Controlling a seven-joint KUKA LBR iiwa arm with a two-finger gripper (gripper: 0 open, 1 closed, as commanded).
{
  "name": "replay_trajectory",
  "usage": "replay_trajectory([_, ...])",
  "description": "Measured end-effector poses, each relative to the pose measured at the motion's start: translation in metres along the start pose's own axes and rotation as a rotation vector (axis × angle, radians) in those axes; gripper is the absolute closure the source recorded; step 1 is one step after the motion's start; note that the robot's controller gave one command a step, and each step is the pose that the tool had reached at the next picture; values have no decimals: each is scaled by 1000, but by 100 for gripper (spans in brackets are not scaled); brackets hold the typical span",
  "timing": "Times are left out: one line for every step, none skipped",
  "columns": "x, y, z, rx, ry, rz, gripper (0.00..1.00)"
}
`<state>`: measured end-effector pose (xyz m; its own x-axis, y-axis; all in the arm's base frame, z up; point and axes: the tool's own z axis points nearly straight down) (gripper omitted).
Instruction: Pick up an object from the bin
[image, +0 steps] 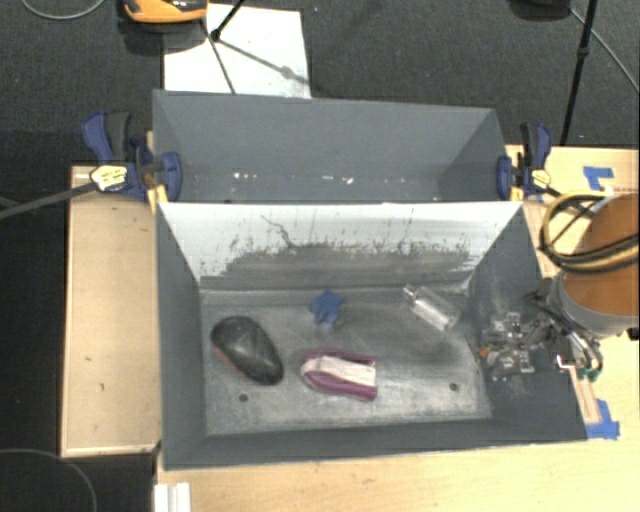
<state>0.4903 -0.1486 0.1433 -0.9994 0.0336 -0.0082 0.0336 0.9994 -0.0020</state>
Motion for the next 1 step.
replay_trajectory([-2, -4, -93, 1, -3, -16, 100])
